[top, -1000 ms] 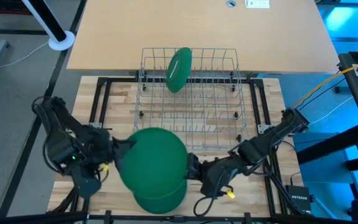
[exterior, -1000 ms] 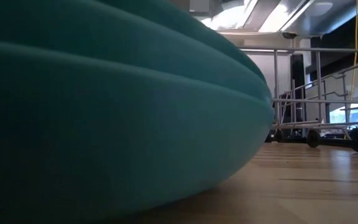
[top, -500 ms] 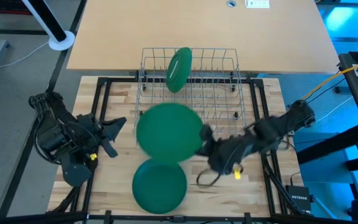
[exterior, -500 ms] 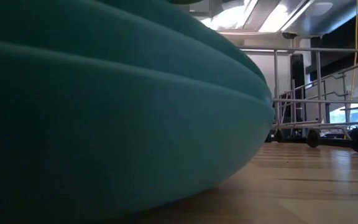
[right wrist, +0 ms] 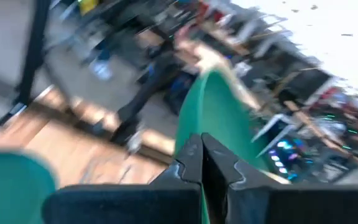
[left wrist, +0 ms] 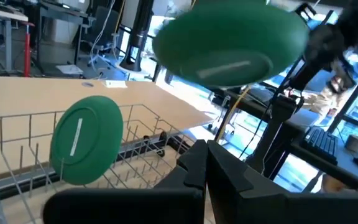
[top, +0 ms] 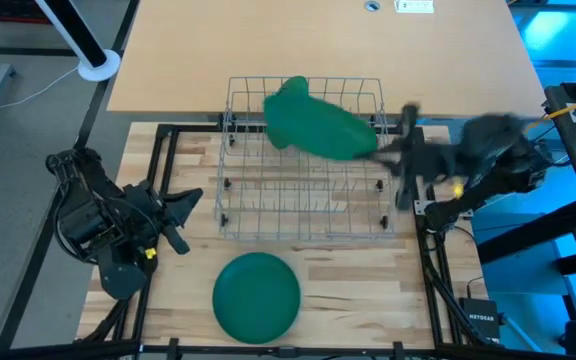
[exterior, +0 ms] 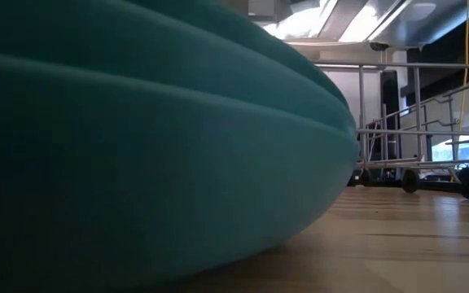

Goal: Sort dishes
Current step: Put the top green plate into the dish rack

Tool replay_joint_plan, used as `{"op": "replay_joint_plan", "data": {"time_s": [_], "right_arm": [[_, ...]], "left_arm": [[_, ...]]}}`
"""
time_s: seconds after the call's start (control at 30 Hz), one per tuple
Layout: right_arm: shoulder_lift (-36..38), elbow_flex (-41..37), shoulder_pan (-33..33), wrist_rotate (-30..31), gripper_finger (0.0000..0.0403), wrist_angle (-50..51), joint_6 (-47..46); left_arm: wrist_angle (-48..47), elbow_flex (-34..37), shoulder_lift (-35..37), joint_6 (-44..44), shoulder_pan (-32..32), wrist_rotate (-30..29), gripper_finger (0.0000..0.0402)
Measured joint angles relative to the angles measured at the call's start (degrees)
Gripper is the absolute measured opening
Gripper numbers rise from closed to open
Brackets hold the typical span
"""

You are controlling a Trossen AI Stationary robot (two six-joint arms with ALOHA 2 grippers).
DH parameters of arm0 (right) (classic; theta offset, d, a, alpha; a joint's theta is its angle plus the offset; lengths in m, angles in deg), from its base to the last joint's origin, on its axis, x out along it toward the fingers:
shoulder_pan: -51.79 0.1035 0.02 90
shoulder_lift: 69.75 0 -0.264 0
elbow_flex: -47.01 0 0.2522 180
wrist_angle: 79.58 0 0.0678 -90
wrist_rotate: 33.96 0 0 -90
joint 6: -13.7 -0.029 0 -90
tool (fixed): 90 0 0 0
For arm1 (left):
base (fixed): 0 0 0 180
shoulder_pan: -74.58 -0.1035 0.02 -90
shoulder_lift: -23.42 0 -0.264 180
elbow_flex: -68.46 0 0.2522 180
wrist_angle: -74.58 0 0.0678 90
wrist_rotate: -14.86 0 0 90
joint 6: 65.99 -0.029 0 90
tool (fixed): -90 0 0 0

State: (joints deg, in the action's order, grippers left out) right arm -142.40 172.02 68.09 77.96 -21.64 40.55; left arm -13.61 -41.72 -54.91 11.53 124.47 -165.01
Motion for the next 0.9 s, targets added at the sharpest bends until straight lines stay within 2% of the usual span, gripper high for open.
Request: {"op": "replay_joint_plan", "data": {"time_s": [0.13, 0.27, 0.57, 0.9], "right_arm": [[2.1, 0.0, -5.3, -0.3, 0.0001, -4.6, -2.4], [2.6, 0.0, -10.3, -0.5, 0.0001, -4.3, -2.9], [2.4, -0.3, -17.0, -4.7, 0.0001, 6.2, -3.0], [2.3, -0.3, -19.1, -4.7, 0.0000, 16.0, 0.7]], "left_arm": [[0.0, 0.0, 0.0, 0.0, -0.7, 0.0, 0.0000], [0.0, 0.0, 0.0, 0.0, -1.4, 0.1, 0.0000], [0.0, 0.0, 0.0, 0.0, -1.7, 1.4, 0.0000], [-0.2, 0.0, 0.0, -1.3, -1.7, 1.4, 0.0000]]}}
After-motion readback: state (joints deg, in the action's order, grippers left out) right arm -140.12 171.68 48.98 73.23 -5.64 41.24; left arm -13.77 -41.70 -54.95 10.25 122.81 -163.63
